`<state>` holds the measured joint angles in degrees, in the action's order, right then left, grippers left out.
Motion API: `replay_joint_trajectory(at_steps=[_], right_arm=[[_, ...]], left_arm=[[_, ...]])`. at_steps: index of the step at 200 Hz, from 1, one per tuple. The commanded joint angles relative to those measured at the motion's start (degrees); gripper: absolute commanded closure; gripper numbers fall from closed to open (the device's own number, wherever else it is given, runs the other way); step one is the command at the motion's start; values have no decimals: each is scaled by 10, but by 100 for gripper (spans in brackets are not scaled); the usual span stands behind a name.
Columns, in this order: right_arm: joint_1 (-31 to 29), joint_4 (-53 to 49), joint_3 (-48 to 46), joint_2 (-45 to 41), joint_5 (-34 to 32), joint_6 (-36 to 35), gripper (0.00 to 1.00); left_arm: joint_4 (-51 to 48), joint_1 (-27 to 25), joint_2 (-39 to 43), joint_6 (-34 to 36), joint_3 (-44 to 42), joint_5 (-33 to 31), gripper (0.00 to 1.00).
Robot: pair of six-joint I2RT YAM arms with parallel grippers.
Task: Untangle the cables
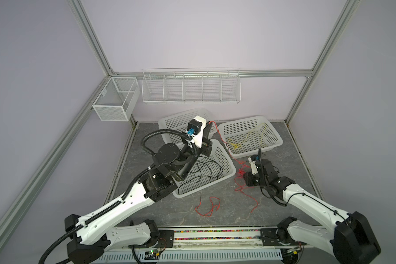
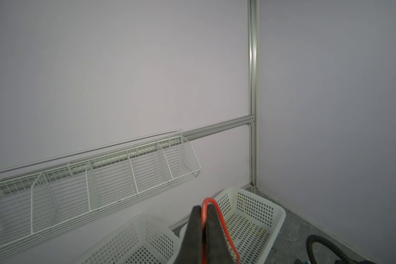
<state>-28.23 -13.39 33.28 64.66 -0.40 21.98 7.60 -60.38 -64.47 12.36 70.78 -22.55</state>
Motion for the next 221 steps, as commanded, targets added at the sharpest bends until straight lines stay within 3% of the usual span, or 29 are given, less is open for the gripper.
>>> replay_joint_trajectory(at_steps=[1, 65, 92, 131, 155, 221], right_arm=[[-2, 16, 15, 19, 47, -24, 65], [-2, 1, 23, 6, 26, -38, 58], [-2, -17, 33, -18, 5, -44, 43], [-1, -27, 25, -53, -87, -15, 21], [-1, -30, 15, -75, -129, 3, 15], [-1, -26, -3, -112, -148, 7, 10]], left_arm=[[9, 3, -13, -25, 15, 30, 100], [6, 3, -33, -20, 29, 27, 100], [2, 3, -37, -11, 42, 16, 100], [17, 4, -43, 10, 60, -4, 100], [24, 9, -56, 44, 81, -22, 100], [5, 106, -96, 23, 134, -3, 100]])
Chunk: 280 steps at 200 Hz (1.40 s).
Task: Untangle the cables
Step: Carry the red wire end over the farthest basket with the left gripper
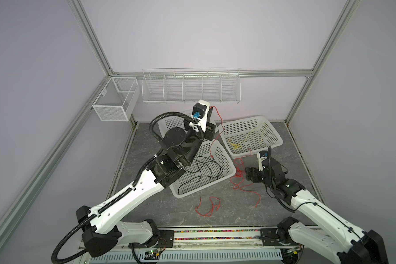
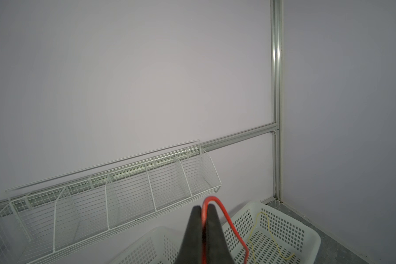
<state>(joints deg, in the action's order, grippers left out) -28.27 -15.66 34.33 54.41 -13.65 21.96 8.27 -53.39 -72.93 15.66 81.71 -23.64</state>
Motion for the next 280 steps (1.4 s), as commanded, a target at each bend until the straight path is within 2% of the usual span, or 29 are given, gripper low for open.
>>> replay_joint_trajectory(at_steps=[1, 78, 109, 186, 231, 280], right_arm=[[0, -3, -14, -9, -16, 7, 10], [0, 21, -15, 24, 7, 9, 10], [0, 30, -14, 42, 18, 12, 10], [0, 41, 1, 71, 30, 13, 10], [-1, 49, 2, 81, 38, 19, 9], [-1, 48, -5, 72, 42, 21, 10]], left_arm=[[-2, 38, -13, -10, 26, 8, 100], [-28, 224, -97, -86, 111, 50, 100], [-34, 275, -134, -110, 114, 66, 100], [-18, 279, -200, -146, -11, 79, 100], [-66, 278, -269, -157, 18, 70, 100], [-93, 279, -336, -116, 64, 10, 100]])
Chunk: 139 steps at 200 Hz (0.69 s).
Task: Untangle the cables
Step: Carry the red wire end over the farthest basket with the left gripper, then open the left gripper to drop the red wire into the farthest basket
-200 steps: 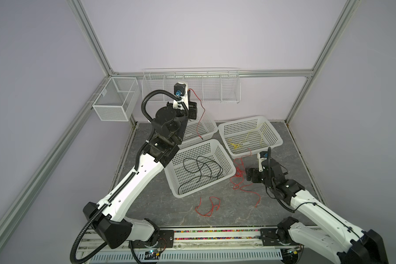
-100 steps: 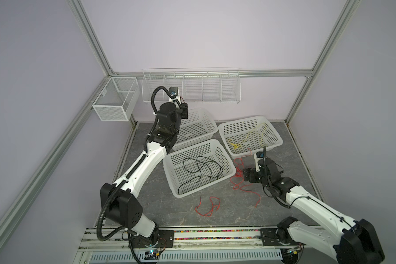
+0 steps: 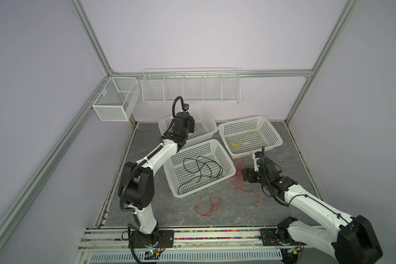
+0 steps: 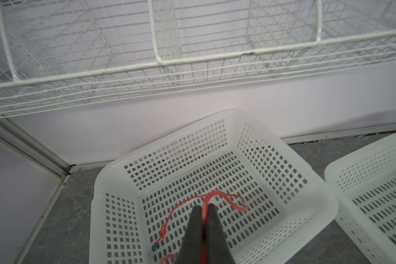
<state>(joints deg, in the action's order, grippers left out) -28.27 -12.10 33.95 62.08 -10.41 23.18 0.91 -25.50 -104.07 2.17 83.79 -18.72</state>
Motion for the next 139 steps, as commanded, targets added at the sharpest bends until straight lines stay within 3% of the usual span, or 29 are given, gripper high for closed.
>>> replay_joint_trajectory(at_steps=[1, 30, 78, 121, 139], right_arm=[[-1, 12, -1, -5, 9, 9, 9], [-2, 10, -2, -11, 13, 10, 9], [-4, 9, -2, -31, 45, -8, 9], [-11, -11, -6, -54, 56, -15, 8], [-16, -18, -7, -59, 58, -19, 8]], left_arm=[[-21, 0, -26, 20, 44, -40, 100], [-87, 0, -66, 11, 91, -53, 100], [-156, 1, -94, -71, 123, -16, 100], [-166, 0, -107, -105, 122, 9, 90], [-170, 1, -110, -109, 123, 18, 81]])
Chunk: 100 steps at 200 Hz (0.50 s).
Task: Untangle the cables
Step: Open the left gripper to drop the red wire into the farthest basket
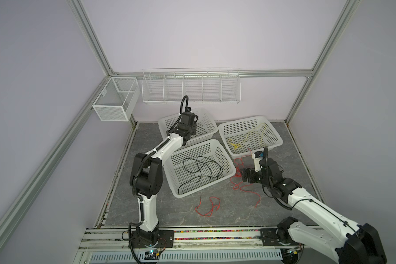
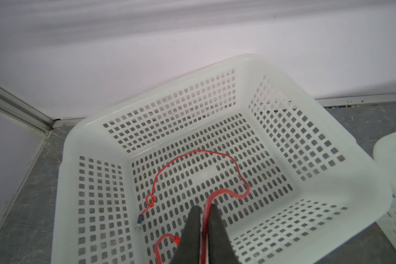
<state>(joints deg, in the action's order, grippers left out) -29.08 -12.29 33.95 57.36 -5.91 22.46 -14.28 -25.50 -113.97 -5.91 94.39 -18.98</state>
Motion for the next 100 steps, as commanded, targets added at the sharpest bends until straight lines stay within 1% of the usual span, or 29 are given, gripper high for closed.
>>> replay_joint_trajectory(at_steps=[1, 19, 56, 67, 81, 85, 92, 100], right_arm=[[-8, -16, -7, -12, 13, -12, 8], [-14, -23, -6, -13, 19, -20, 8], [-32, -32, -6, -15, 28, -35, 8], [-38, -34, -6, -17, 30, -39, 8], [-44, -37, -8, -22, 32, -41, 8], [-47, -38, -9, -23, 33, -43, 8], [-51, -38, -11, -26, 33, -43, 8], [-55, -39, -13, -31, 34, -43, 8]], left_arm=[[-18, 1, -11, -28, 16, 21, 81], [-22, 1, -12, -30, 17, 24, 68], [-21, 1, 1, -32, 6, 45, 48], [-19, 1, 8, -33, 1, 55, 34], [-17, 1, 16, -33, -4, 65, 26], [-16, 1, 18, -34, -7, 68, 22], [-15, 1, 22, -35, -10, 73, 12], [-15, 1, 28, -37, -14, 76, 7]])
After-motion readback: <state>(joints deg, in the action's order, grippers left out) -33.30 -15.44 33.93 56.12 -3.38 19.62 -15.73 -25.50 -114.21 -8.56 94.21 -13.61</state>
